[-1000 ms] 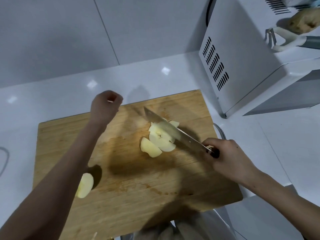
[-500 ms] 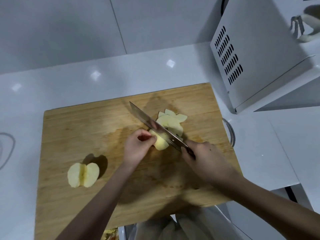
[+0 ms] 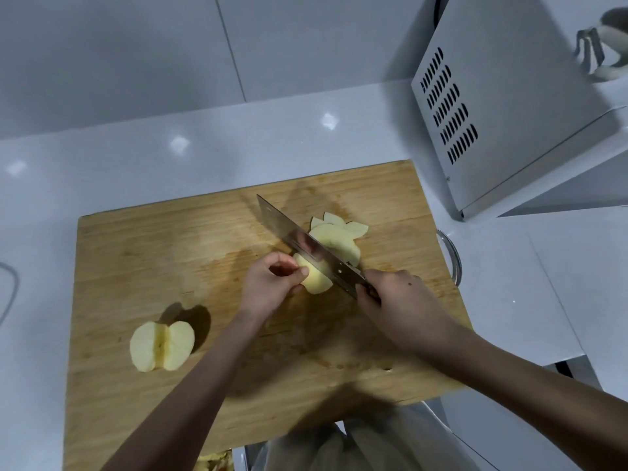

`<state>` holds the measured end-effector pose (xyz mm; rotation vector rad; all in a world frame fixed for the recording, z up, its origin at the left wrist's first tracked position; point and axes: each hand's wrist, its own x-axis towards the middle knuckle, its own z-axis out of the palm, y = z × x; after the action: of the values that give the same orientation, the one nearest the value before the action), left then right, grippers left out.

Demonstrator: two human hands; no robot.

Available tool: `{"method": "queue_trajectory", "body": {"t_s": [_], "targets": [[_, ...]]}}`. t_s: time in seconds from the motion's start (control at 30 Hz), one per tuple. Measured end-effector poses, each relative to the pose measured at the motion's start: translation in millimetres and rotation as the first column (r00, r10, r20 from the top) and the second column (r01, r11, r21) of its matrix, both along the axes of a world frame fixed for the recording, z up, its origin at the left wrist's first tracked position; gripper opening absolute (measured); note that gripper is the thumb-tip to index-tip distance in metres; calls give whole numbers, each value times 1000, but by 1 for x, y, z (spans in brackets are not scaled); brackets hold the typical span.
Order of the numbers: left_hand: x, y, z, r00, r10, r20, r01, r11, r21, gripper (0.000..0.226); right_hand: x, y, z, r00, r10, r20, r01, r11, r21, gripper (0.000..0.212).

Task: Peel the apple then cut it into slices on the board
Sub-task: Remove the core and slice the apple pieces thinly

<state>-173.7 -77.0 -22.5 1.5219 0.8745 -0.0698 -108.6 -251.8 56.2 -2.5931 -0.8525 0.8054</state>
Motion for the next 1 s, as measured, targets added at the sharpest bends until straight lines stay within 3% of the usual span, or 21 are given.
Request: {"method": "queue_trajectory", "body": {"t_s": [0.3, 0.57, 1.0], "targets": [[-3, 1, -8, 998, -1, 59, 1, 1000, 2, 8, -2, 18, -29, 999, 23, 29, -21, 997, -71, 25], [-3, 1, -9, 997, -1, 79, 4, 999, -34, 8, -5, 0, -7, 999, -47, 15, 46, 998, 47, 22], [-3, 1, -10, 997, 8, 78, -5, 999, -40, 9, -6, -3, 1, 1000, -11, 20, 11, 1000, 3, 22]]}}
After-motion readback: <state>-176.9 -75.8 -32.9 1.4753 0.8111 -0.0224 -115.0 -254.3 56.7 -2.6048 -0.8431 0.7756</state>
